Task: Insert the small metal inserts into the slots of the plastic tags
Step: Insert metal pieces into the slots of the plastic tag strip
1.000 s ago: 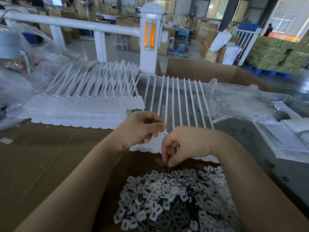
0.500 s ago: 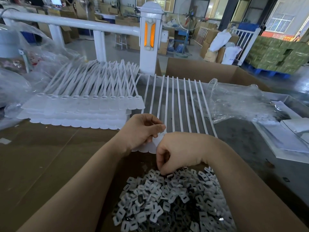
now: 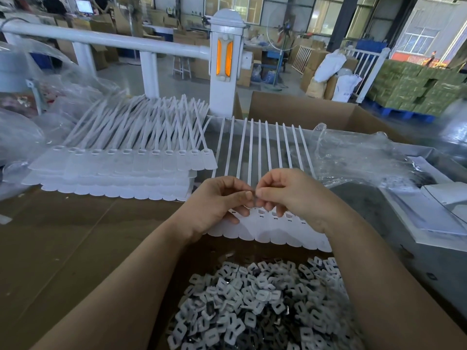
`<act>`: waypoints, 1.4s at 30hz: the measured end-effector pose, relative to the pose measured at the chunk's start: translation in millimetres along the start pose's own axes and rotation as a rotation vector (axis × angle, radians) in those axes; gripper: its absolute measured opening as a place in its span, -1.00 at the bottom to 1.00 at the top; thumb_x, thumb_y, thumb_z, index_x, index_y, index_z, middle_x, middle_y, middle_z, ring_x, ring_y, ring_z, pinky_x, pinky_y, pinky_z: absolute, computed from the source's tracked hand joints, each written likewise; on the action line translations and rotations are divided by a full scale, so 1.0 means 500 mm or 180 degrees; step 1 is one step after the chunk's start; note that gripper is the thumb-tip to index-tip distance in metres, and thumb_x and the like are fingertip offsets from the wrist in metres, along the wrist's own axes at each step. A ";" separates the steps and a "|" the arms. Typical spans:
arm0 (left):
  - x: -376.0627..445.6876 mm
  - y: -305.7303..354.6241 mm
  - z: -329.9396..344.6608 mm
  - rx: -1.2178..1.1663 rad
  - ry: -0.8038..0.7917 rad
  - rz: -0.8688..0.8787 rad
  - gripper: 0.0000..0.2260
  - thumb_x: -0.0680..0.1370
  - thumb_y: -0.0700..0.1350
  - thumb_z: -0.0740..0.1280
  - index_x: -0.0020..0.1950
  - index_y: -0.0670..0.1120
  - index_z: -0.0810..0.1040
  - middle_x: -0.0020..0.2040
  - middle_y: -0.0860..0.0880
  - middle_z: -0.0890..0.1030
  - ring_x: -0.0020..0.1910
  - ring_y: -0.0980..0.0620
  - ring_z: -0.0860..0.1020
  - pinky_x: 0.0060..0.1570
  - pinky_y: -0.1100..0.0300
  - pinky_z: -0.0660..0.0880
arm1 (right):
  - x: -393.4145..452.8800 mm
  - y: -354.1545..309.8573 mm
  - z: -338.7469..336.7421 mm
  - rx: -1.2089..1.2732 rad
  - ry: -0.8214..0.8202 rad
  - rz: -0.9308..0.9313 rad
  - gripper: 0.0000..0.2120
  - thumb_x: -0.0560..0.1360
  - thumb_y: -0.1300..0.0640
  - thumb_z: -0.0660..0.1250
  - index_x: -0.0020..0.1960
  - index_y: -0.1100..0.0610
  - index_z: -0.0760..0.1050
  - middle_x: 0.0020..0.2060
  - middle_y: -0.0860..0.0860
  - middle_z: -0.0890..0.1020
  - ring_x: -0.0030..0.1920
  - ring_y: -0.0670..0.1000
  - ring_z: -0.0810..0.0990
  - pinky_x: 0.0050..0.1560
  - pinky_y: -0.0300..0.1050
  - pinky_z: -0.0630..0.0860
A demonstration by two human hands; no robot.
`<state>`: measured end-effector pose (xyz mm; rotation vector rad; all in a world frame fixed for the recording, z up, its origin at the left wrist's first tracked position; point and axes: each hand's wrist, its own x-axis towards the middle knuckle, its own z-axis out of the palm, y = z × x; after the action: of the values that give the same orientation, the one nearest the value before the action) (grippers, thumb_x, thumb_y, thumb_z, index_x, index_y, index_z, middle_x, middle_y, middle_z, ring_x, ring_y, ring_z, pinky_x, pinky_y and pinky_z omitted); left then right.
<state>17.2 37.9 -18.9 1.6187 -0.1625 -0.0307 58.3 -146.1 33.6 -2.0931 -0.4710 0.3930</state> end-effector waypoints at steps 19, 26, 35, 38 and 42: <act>0.003 0.005 0.009 -0.0046 0.0292 -0.0070 -0.92 0.59 -0.18 0.36 -0.07 -0.17 0.60 -0.22 -0.09 0.70 -0.25 0.04 0.67 -0.31 0.28 0.54 | 0.002 -0.001 0.007 -0.0139 0.0397 -0.0086 -0.92 0.56 0.13 0.39 -0.10 0.07 0.62 -0.30 -0.01 0.64 -0.42 -0.19 0.51 -0.37 -0.31 0.46; 0.001 0.009 0.013 -0.0046 0.0255 -0.0110 -0.91 0.59 -0.17 0.36 -0.04 -0.18 0.61 -0.25 -0.07 0.69 -0.30 0.06 0.65 -0.34 0.28 0.53 | 0.005 -0.001 0.009 -0.0449 0.0329 0.0039 -0.90 0.54 0.11 0.37 -0.15 0.05 0.61 -0.37 -0.08 0.59 -0.49 -0.23 0.46 -0.42 -0.30 0.39; 0.001 -0.009 0.022 0.1735 0.0575 0.0312 -0.86 0.51 -0.11 0.46 -0.17 0.14 0.60 -0.18 0.18 0.62 -0.18 0.26 0.56 -0.19 0.43 0.48 | 0.022 0.035 0.006 -0.0583 0.0392 0.0928 -0.77 0.53 0.17 0.34 -0.01 0.37 0.61 -0.34 0.13 0.51 -0.36 0.06 0.40 -0.42 -0.15 0.28; 0.000 -0.015 0.027 0.2395 0.0377 0.0463 -0.92 0.49 -0.07 0.48 -0.07 0.11 0.66 -0.09 0.16 0.54 -0.11 0.21 0.53 -0.05 0.30 0.51 | 0.026 0.039 0.016 -0.0735 0.0298 0.1019 -0.77 0.54 0.18 0.34 -0.09 0.38 0.62 -0.37 0.12 0.55 -0.40 0.05 0.42 -0.47 -0.19 0.29; -0.001 -0.015 0.028 0.2552 0.0315 0.0597 -0.92 0.50 -0.05 0.47 -0.02 0.08 0.69 -0.06 0.18 0.52 -0.08 0.19 0.53 0.02 0.22 0.53 | 0.028 0.038 0.016 -0.0864 0.0216 0.1065 -0.76 0.55 0.17 0.35 -0.14 0.35 0.62 -0.37 0.14 0.54 -0.42 0.05 0.43 -0.46 -0.19 0.32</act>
<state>15.9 24.6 -27.3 2.3896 -0.2706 0.2926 70.1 -143.2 11.8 -2.4494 -0.1359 0.4693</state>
